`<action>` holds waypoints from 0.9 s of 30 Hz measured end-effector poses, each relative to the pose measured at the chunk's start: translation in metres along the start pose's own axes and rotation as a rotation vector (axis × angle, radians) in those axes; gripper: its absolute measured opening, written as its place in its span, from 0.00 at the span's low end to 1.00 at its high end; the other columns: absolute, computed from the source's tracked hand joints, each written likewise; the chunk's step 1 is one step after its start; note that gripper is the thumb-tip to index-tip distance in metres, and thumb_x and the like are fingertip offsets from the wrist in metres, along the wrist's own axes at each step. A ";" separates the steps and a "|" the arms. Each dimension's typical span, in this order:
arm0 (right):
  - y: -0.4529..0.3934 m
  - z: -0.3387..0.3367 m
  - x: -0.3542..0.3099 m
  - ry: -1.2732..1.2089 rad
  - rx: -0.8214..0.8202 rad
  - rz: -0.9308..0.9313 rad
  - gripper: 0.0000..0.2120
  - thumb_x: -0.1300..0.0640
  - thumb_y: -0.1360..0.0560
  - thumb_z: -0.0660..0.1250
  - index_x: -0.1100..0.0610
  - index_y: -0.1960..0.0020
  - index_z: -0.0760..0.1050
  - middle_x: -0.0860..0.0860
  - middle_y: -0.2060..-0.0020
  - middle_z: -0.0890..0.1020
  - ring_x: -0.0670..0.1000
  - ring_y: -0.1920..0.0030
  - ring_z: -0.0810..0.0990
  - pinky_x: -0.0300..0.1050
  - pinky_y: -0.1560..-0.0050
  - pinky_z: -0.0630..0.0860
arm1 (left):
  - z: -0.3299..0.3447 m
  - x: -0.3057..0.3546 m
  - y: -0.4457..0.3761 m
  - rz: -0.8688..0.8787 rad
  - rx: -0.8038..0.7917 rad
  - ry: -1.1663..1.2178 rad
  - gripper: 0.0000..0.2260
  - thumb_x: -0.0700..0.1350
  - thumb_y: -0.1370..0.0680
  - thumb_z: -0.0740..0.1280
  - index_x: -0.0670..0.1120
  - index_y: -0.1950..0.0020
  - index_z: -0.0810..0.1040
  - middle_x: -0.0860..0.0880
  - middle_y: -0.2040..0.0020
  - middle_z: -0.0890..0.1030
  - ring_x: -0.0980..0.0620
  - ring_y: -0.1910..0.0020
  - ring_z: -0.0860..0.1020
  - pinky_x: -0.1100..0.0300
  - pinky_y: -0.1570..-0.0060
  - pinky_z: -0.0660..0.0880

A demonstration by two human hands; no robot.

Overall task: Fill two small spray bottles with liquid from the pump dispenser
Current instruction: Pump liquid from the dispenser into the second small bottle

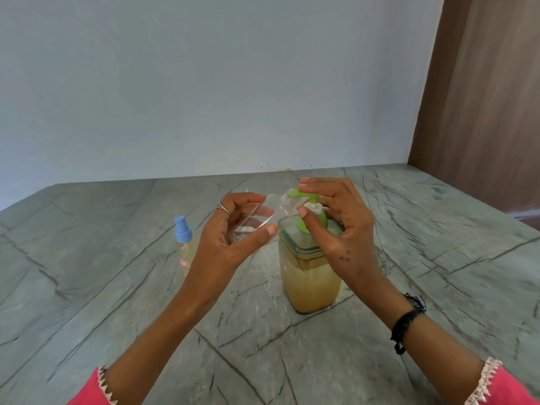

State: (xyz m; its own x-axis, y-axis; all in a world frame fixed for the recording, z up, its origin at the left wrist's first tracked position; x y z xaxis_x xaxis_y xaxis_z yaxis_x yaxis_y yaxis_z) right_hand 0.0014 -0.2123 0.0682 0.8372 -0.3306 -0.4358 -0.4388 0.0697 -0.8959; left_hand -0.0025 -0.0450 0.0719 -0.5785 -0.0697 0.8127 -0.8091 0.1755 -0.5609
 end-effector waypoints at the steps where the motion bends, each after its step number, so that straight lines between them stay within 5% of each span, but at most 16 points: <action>1: -0.001 0.000 0.000 -0.007 0.014 0.010 0.14 0.68 0.28 0.69 0.53 0.47 0.76 0.45 0.50 0.78 0.46 0.50 0.81 0.44 0.55 0.81 | 0.000 0.000 0.000 -0.001 -0.001 0.003 0.15 0.46 0.33 0.69 0.55 0.49 0.73 0.63 0.54 0.81 0.62 0.52 0.80 0.70 0.57 0.75; 6: -0.006 -0.001 -0.001 -0.009 0.045 0.031 0.14 0.69 0.31 0.70 0.52 0.53 0.77 0.41 0.54 0.78 0.41 0.54 0.81 0.32 0.60 0.77 | 0.000 0.000 0.001 0.004 0.005 -0.015 0.17 0.53 0.36 0.70 0.55 0.48 0.74 0.61 0.52 0.81 0.60 0.53 0.80 0.69 0.56 0.76; 11: -0.008 0.000 -0.001 0.043 0.033 0.022 0.15 0.70 0.33 0.70 0.50 0.56 0.76 0.40 0.59 0.77 0.36 0.55 0.79 0.28 0.60 0.74 | -0.002 -0.001 0.000 0.003 0.013 -0.053 0.17 0.49 0.35 0.72 0.56 0.49 0.74 0.66 0.53 0.80 0.65 0.54 0.79 0.71 0.58 0.75; 21: 0.001 0.000 0.001 0.076 0.003 -0.089 0.13 0.67 0.27 0.67 0.55 0.44 0.75 0.48 0.49 0.76 0.45 0.48 0.78 0.46 0.52 0.80 | -0.001 0.001 0.000 0.000 0.030 -0.023 0.19 0.56 0.38 0.69 0.55 0.48 0.74 0.64 0.53 0.81 0.62 0.51 0.80 0.71 0.57 0.75; 27: 0.004 -0.001 0.003 0.052 -0.041 -0.092 0.12 0.59 0.25 0.64 0.57 0.42 0.74 0.49 0.46 0.76 0.48 0.45 0.78 0.45 0.48 0.78 | -0.001 0.001 -0.001 0.014 0.028 -0.014 0.19 0.55 0.38 0.69 0.55 0.48 0.74 0.62 0.53 0.82 0.61 0.51 0.80 0.71 0.56 0.75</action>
State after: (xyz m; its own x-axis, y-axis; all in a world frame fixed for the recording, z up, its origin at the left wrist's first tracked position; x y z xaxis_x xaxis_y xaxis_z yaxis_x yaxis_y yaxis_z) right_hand 0.0014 -0.2138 0.0634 0.8567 -0.3827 -0.3458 -0.3747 -0.0012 -0.9271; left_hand -0.0024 -0.0442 0.0735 -0.5914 -0.0814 0.8023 -0.8031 0.1492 -0.5769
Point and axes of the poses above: each hand's wrist, its own y-axis away from the middle knuckle, its own z-axis out of the palm, x = y × z, the point moved 3 cm from there along -y, towards the middle knuckle
